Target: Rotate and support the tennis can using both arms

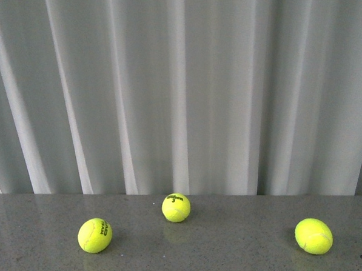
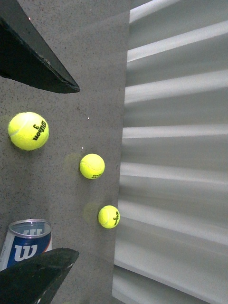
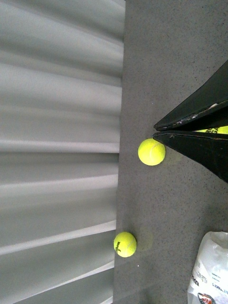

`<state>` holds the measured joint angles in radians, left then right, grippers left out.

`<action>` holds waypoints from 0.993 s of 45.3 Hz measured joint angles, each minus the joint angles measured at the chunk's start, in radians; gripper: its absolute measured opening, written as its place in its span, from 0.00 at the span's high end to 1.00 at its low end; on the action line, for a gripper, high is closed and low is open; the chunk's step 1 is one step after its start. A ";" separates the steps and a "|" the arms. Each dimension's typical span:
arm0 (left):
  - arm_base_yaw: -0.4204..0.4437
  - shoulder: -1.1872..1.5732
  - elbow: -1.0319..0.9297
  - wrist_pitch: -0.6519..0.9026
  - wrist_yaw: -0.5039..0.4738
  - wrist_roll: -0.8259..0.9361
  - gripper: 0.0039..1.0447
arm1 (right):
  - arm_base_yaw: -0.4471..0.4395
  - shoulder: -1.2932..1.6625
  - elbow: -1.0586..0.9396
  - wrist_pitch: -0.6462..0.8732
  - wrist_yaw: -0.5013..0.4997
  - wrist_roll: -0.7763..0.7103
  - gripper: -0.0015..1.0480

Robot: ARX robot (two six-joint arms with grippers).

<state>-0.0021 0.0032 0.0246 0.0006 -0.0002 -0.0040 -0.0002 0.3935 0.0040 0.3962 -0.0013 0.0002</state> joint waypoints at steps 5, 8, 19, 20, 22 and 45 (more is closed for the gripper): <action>0.000 0.000 0.000 0.000 0.000 0.000 0.06 | 0.000 -0.053 0.000 -0.056 0.000 0.000 0.97; 0.000 0.000 0.000 0.000 0.000 0.000 0.06 | 0.000 -0.080 0.000 -0.081 0.000 0.000 0.97; 0.000 0.000 0.000 0.000 0.000 0.000 0.06 | 0.000 -0.161 0.000 -0.161 0.000 0.000 0.97; 0.000 0.000 0.000 0.000 0.000 0.000 0.06 | 0.000 -0.170 0.000 -0.170 0.000 0.000 0.97; 0.000 0.000 0.000 0.000 0.000 0.000 0.06 | 0.000 -0.181 0.000 -0.180 0.000 0.000 0.97; 0.000 -0.001 0.000 0.000 0.000 0.000 0.06 | 0.000 -0.388 0.001 -0.395 0.000 -0.001 0.94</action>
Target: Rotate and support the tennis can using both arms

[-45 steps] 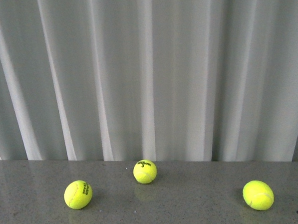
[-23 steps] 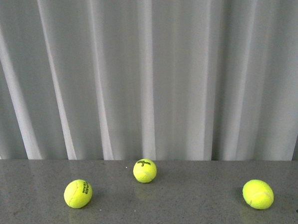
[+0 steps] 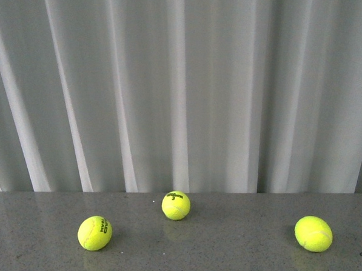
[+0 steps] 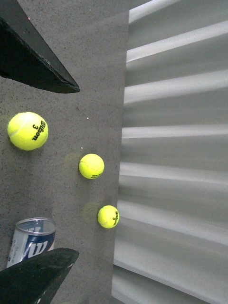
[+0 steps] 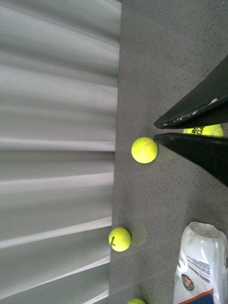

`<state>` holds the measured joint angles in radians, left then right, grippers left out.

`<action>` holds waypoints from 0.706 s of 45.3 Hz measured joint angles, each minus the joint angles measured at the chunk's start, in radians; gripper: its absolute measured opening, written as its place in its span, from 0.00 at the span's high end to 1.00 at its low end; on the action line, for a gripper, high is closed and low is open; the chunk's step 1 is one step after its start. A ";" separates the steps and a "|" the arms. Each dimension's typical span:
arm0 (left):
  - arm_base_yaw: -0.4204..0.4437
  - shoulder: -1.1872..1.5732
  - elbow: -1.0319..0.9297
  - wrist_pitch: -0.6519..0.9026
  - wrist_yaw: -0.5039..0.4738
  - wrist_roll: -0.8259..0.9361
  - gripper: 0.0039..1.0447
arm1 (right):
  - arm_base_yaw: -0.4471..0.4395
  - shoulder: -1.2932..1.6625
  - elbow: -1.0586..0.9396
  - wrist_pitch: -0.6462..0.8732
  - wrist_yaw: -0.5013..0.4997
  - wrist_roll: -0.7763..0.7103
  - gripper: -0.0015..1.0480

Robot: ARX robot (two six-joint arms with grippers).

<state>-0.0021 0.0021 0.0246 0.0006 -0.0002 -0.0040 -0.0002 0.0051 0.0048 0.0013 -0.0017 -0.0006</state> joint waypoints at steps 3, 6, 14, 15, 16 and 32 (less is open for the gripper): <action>0.000 0.000 0.000 0.000 0.000 0.000 0.06 | 0.000 0.000 0.000 0.000 0.000 0.000 0.83; 0.000 0.000 0.000 0.000 0.000 0.000 0.06 | 0.000 0.000 0.000 0.000 0.000 0.000 0.74; 0.000 0.000 0.000 0.000 0.000 0.000 0.06 | 0.000 0.000 0.000 -0.001 0.000 0.000 0.47; 0.000 0.000 0.000 0.000 0.000 0.000 0.06 | 0.000 0.000 0.000 -0.001 0.000 0.000 0.42; 0.000 0.000 0.000 0.000 0.000 0.000 0.06 | 0.000 0.000 0.000 -0.001 0.000 0.000 0.39; 0.000 0.000 0.000 0.000 0.000 0.000 0.06 | 0.000 0.000 0.000 -0.001 0.000 0.001 0.07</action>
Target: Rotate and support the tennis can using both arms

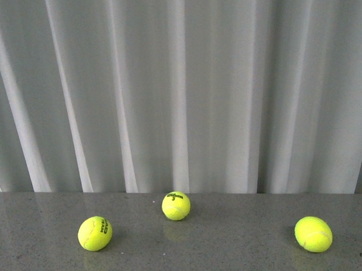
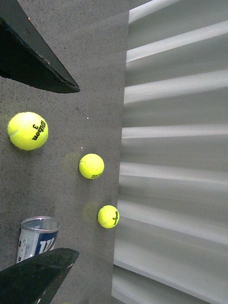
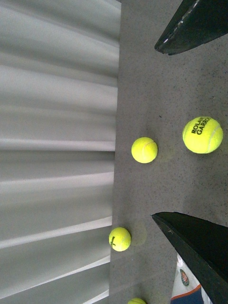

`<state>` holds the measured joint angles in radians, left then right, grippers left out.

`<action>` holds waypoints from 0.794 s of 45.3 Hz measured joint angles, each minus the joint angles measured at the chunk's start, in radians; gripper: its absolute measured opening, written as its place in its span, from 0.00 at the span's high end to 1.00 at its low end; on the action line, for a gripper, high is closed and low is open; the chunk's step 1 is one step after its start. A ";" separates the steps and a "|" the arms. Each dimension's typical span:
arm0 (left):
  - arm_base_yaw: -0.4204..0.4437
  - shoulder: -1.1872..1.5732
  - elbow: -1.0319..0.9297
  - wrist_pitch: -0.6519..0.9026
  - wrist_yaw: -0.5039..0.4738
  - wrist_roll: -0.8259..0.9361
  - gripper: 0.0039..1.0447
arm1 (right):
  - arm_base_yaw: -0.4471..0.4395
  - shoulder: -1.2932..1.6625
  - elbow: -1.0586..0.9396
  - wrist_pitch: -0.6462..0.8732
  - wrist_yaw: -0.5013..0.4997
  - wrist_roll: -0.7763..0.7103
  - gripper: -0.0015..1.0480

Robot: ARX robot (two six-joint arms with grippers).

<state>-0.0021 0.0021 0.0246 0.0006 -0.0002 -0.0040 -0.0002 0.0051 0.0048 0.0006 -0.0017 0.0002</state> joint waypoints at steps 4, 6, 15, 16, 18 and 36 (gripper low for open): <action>0.000 0.000 0.000 0.000 0.000 0.000 0.06 | 0.000 0.000 0.000 0.000 0.000 0.000 0.07; 0.000 0.000 0.000 0.000 0.000 0.000 0.06 | 0.000 0.000 0.000 0.000 0.000 0.000 0.07; 0.000 0.000 0.000 0.000 0.000 0.000 0.06 | 0.000 0.000 0.000 0.000 0.000 0.000 0.07; -0.003 0.010 0.004 -0.012 -0.013 -0.008 0.06 | 0.000 0.000 0.000 0.000 0.000 0.000 0.07; -0.011 0.058 0.040 -0.116 -0.069 -0.065 0.06 | 0.000 0.000 0.000 0.000 0.000 0.000 0.07; 0.087 1.172 0.378 0.193 0.504 -0.236 0.06 | 0.000 -0.002 0.000 0.000 0.000 0.000 0.07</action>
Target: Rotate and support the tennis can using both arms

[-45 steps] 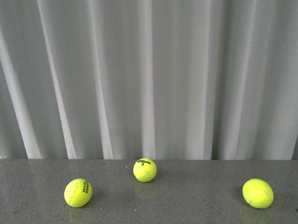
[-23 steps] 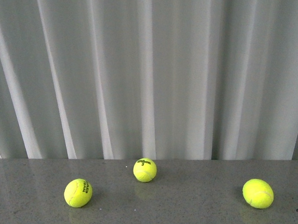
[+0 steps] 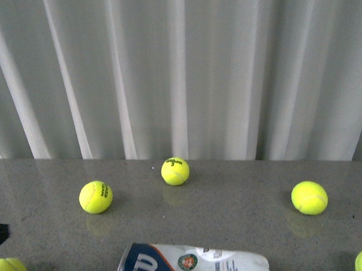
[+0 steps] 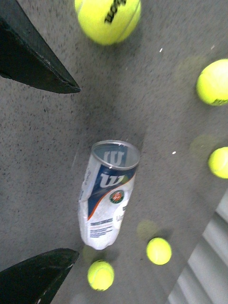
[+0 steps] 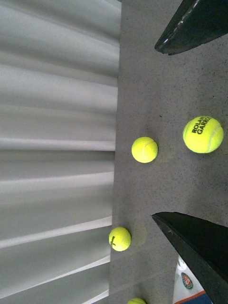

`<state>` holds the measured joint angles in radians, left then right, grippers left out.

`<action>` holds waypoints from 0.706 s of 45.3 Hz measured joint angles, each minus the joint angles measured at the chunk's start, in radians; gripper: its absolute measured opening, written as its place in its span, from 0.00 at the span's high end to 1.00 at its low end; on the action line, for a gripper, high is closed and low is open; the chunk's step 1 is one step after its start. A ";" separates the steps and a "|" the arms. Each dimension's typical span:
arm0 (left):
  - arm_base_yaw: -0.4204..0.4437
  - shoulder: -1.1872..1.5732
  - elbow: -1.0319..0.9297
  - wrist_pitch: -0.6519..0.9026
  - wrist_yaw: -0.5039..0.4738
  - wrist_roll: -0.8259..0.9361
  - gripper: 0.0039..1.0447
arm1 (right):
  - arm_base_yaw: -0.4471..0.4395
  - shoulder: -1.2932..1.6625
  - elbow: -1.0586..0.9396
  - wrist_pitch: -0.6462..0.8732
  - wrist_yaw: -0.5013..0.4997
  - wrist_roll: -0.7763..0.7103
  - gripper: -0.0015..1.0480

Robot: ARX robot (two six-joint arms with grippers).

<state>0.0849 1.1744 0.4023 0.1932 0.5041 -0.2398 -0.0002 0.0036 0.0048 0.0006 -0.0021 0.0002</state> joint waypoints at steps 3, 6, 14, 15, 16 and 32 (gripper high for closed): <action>-0.010 0.147 0.043 0.063 0.057 -0.010 0.06 | 0.000 0.000 0.000 0.000 0.000 0.000 0.07; -0.030 0.272 0.084 0.119 0.106 -0.017 0.06 | 0.000 0.000 0.000 0.000 0.000 0.000 0.07; -0.074 0.475 0.165 0.190 0.148 -0.028 0.06 | 0.000 0.000 0.000 0.000 0.000 0.000 0.07; -0.077 0.495 0.174 0.195 0.151 -0.029 0.06 | 0.000 0.000 0.000 0.000 0.000 0.000 0.07; -0.082 0.515 0.183 0.202 0.155 -0.032 0.06 | 0.000 0.000 0.000 0.000 0.000 0.000 0.07; -0.154 0.749 0.312 0.266 0.149 -0.026 0.06 | 0.000 0.000 0.000 0.000 0.000 0.000 0.07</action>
<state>-0.0689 1.9236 0.7143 0.4591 0.6529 -0.2653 -0.0002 0.0036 0.0048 0.0006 -0.0017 0.0002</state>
